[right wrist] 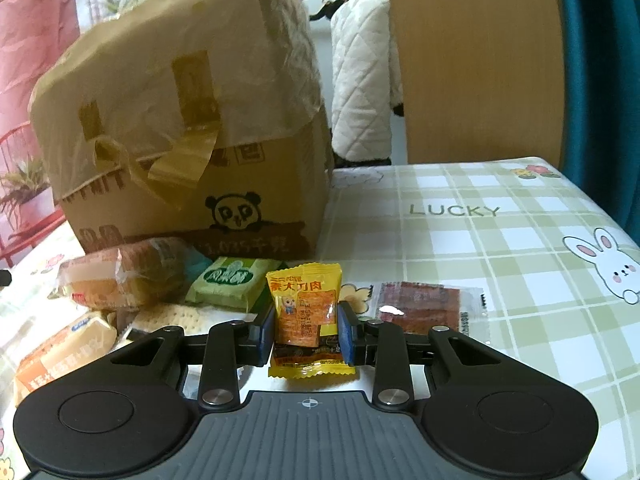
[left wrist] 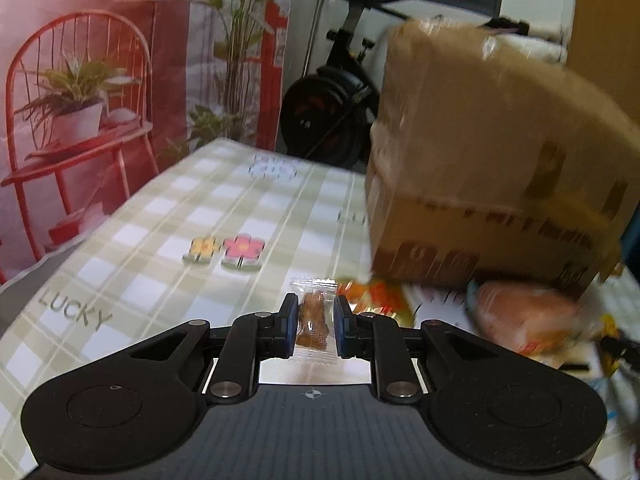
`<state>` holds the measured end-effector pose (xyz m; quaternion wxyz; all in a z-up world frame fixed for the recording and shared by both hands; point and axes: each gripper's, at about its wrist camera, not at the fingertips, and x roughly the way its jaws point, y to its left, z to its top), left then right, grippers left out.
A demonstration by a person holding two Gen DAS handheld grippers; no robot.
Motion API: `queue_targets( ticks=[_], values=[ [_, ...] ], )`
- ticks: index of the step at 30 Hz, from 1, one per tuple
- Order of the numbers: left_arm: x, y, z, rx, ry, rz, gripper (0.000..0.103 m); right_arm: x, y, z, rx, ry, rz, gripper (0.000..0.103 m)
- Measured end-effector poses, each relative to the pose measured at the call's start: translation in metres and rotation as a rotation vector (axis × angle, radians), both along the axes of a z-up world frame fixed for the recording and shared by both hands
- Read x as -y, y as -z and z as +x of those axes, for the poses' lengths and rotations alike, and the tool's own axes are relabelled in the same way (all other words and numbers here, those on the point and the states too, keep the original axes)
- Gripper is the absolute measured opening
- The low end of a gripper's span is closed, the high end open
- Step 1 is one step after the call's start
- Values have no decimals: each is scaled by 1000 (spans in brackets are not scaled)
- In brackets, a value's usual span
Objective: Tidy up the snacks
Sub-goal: 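Carry both snacks over the open box and open both tools to drop them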
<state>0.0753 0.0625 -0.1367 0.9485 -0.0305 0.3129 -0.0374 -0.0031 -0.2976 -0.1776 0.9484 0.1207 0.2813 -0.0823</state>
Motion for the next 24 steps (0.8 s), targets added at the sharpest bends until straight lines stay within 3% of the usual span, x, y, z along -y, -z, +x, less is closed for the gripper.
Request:
queue_targets(
  ticks=[6, 24],
  values=[
    [13, -36, 1, 110, 49, -17, 20, -3, -20, -6, 64, -2, -15, 29],
    [38, -104, 19, 319, 145, -76, 20, 7, -142, 11, 341, -3, -106, 29]
  ],
)
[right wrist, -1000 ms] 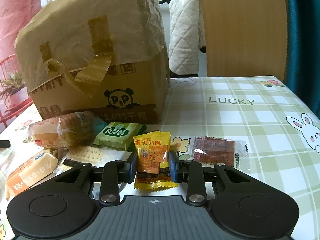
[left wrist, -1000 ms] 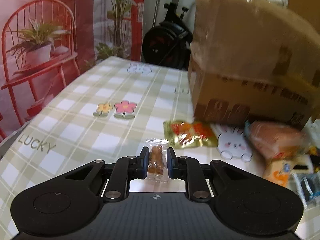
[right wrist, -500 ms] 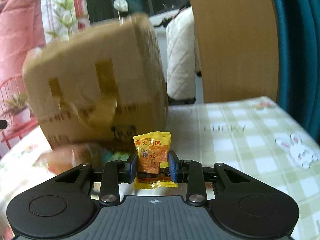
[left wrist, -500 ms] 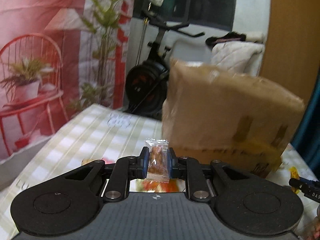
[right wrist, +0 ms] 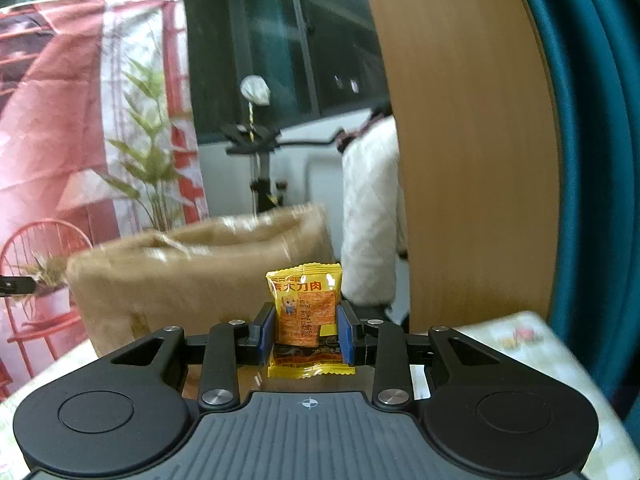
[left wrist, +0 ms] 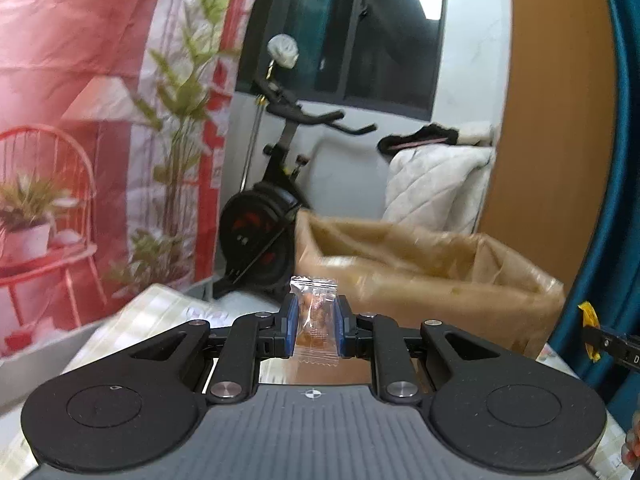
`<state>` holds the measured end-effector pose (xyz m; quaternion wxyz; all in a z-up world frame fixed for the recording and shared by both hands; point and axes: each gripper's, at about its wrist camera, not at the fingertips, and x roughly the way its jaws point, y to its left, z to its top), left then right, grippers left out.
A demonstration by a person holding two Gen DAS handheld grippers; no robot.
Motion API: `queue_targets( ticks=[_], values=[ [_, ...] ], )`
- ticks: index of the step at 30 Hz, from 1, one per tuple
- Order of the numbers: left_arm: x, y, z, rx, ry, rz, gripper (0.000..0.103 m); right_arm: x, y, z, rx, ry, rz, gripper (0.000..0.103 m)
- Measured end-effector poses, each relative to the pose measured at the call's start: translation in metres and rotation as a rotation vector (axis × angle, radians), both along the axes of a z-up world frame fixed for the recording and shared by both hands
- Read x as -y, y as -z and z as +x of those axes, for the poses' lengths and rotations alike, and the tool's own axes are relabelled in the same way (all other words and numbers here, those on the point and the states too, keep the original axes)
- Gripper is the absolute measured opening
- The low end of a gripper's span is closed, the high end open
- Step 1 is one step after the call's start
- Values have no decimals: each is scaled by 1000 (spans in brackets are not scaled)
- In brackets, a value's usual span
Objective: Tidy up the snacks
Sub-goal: 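Carry both snacks over the open box and open both tools to drop them, then return both tools to the snacks, right tool to the brown jerky packet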
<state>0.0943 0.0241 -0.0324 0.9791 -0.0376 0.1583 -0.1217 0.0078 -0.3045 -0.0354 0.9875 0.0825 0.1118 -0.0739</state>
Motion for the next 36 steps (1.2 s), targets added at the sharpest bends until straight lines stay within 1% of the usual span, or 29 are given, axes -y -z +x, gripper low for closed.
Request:
queue_targets(
  ticks=[5, 9, 13, 17, 18, 19, 20, 21, 22, 25, 29, 33, 36],
  values=[
    [19, -22, 16, 50, 56, 15, 20, -4, -38, 18, 35, -40, -43, 29],
    [41, -39, 41, 77, 97, 48, 20, -5, -62, 54, 26, -70, -64, 29],
    [61, -44, 72, 46, 129, 68, 20, -11, -69, 94, -40, -87, -92, 29],
    [72, -38, 97, -15, 156, 90, 20, -12, -60, 121, -121, -86, -66, 30],
    [72, -35, 101, -32, 164, 90, 22, -13, -57, 126, -135, -83, -55, 34],
    [70, -33, 105, -48, 172, 82, 35, -14, -56, 128, -141, -80, -46, 35],
    [68, -32, 108, -58, 174, 68, 55, -14, -53, 129, -141, -80, -39, 38],
    [64, -30, 108, -59, 168, 55, 61, -14, -53, 128, -141, -86, -35, 44],
    [61, -30, 108, -57, 162, 51, 62, -14, -52, 127, -139, -91, -35, 46],
    [54, -32, 106, -63, 155, 58, 62, -13, -55, 120, -123, -93, -34, 46],
    [39, -36, 97, -77, 142, 43, 62, -5, -57, 101, -98, -84, 8, 46],
    [15, -34, 89, -146, 91, -23, 62, 0, -55, 81, -81, -69, 27, 46],
    [-6, -33, 85, -194, 78, -89, 61, 0, -52, 67, -80, -60, 26, 46]
  ],
)
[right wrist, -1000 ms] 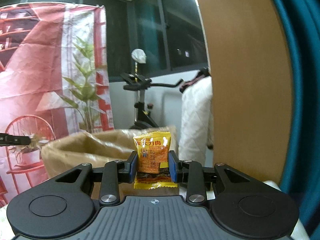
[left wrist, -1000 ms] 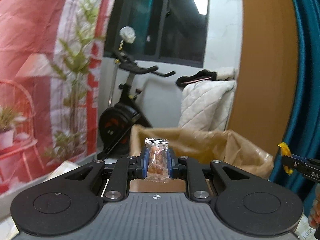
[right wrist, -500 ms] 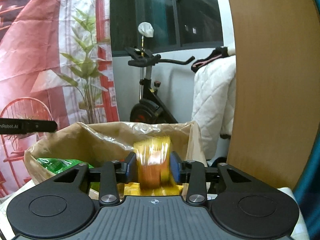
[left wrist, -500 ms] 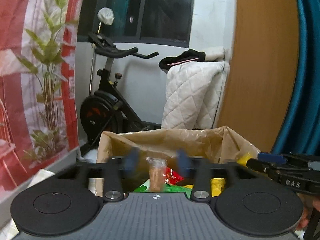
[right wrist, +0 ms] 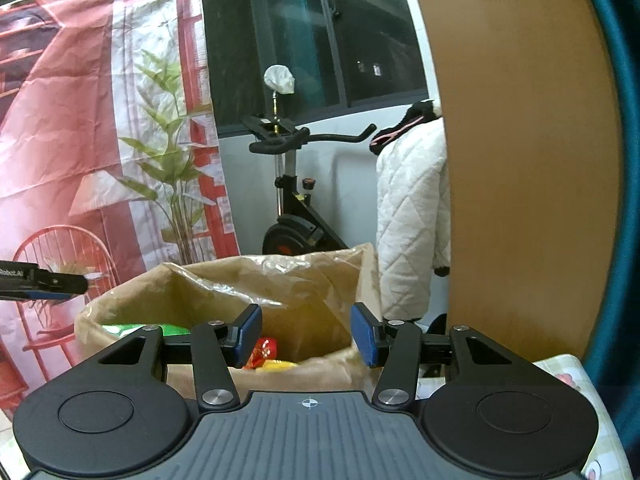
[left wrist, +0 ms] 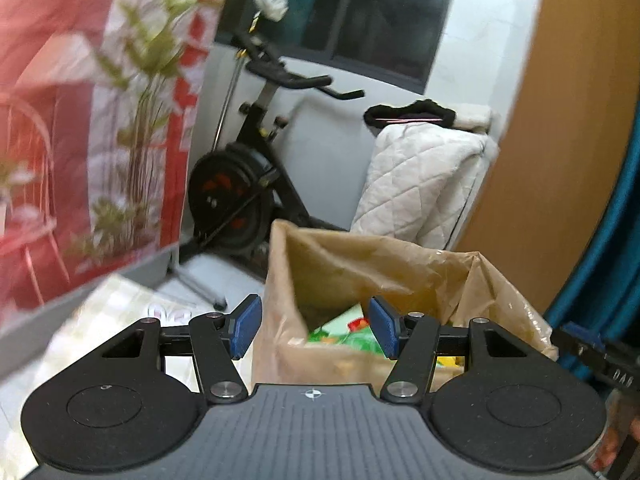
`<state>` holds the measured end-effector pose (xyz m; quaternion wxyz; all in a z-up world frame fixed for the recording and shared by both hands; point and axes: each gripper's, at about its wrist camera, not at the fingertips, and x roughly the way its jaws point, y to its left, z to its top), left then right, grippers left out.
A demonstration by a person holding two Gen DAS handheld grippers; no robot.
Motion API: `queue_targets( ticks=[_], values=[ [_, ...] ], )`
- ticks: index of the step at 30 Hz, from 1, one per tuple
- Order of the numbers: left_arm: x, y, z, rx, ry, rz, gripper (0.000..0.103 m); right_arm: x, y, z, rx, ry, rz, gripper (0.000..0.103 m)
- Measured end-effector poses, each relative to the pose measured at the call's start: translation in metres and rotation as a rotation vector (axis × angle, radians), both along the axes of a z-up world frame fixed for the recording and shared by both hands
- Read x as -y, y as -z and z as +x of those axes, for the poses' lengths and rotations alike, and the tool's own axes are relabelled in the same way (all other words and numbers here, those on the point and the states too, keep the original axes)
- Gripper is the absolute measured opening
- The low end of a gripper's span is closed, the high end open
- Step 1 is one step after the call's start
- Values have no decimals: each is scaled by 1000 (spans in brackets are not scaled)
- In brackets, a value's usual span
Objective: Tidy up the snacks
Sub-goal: 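Return both tools to the snacks, right tool to the brown jerky packet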
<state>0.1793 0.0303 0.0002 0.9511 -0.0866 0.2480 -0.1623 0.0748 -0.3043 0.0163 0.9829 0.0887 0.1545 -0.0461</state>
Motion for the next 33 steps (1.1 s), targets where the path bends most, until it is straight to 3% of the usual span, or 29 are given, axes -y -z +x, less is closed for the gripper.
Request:
queue_targets(
  ticks=[4, 10, 19, 33],
  values=[
    [-23, 5, -14, -19, -46, -29, 61, -1, 8, -18, 0, 13, 5, 46],
    [-34, 17, -34, -2, -84, 41, 61, 3, 34, -35, -41, 37, 45, 46],
    [-33, 43, -45, 4, -121, 121, 61, 16, 78, -48, -137, 85, 57, 46],
    [-24, 96, -46, -63, -124, 130, 61, 52, 144, -67, -278, 154, 48, 45]
  ],
)
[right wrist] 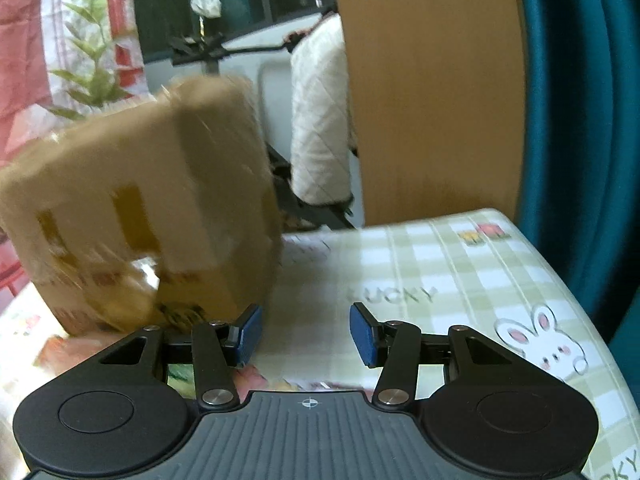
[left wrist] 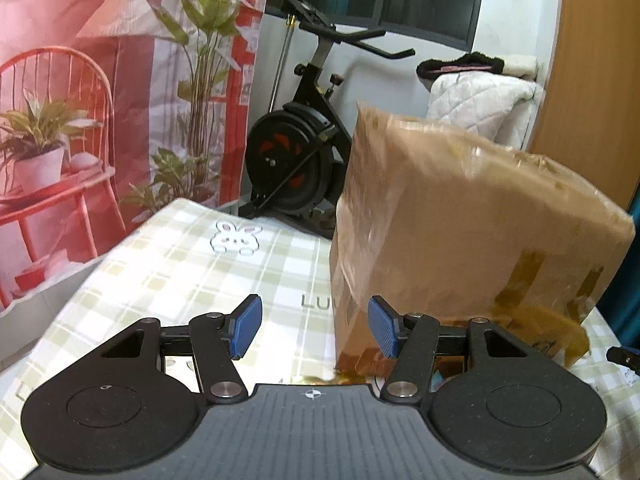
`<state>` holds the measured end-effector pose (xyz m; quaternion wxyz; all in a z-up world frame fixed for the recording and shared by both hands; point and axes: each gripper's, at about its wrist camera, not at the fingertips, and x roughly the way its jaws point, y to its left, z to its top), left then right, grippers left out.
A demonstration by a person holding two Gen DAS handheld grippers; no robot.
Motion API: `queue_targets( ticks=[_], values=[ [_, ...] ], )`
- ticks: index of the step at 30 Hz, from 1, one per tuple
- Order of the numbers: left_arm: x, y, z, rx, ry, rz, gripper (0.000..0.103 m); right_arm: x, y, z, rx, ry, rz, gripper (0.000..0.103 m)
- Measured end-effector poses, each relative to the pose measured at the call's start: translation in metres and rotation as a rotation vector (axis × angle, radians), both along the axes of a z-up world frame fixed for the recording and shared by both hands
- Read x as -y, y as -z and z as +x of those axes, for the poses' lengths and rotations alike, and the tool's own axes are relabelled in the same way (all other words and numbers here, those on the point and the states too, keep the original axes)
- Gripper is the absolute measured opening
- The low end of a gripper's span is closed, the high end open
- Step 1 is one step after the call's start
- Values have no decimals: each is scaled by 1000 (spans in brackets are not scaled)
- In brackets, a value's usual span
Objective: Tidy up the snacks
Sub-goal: 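Return both tools to the snacks, right tool to the brown jerky packet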
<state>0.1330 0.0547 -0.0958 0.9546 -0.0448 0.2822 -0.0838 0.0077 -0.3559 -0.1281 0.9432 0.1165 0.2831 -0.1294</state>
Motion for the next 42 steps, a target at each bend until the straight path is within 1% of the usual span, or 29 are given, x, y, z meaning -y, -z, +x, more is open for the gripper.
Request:
queue_targets(
  ticks=[4, 6, 8, 11, 14, 19, 21, 22, 23, 26, 28, 30, 33, 36, 38, 39, 40, 41, 42],
  values=[
    [2, 11, 2, -28, 5, 11, 61, 11, 23, 1, -80, 2, 26, 46],
    [1, 13, 2, -33, 11, 16, 61, 15, 31, 1, -99, 17, 33, 47],
    [-1, 14, 2, -38, 11, 16, 61, 19, 39, 2, -122, 43, 50, 51],
    [-3, 16, 3, -47, 5, 9, 60, 25, 49, 4, -152, 62, 102, 52],
    [-1, 17, 3, -53, 6, 7, 60, 19, 48, 3, -154, 37, 125, 53],
    [3, 21, 2, -61, 19, 3, 60, -3, 44, 1, -173, -8, 184, 53],
    [4, 22, 1, -62, 26, 0, 60, -11, 41, 5, -185, -51, 229, 53],
    [4, 22, 1, -62, 29, -1, 60, -13, 40, 6, -188, -77, 230, 51],
    [5, 22, 0, -61, 32, -1, 60, -18, 36, 8, -188, -98, 199, 51],
    [4, 22, -1, -59, 35, -5, 60, -26, 26, 15, -184, -120, 56, 52],
    [2, 23, -1, -63, 33, -9, 60, -24, 25, 22, -184, -120, 9, 53],
    [1, 25, 0, -71, 29, -13, 60, -22, 30, 32, -195, -126, -10, 53],
    [0, 26, 0, -80, 25, -10, 60, -19, 43, 44, -229, -137, 10, 53],
    [-3, 28, 1, -90, 22, -5, 60, -24, 49, 46, -215, -145, -21, 57],
    [-5, 30, 2, -103, 17, -8, 60, -29, 52, 44, -208, -144, -55, 57],
    [-6, 32, 4, -114, 14, -14, 60, -33, 55, 44, -204, -143, -85, 54],
    [-6, 35, 5, -124, 12, -19, 60, -36, 56, 41, -196, -150, -107, 48],
    [-7, 37, 5, -132, 12, -24, 60, -38, 57, 39, -183, -163, -107, 44],
    [-6, 40, 5, -140, 13, -26, 60, -38, 57, 37, -176, -163, -105, 42]
  ],
)
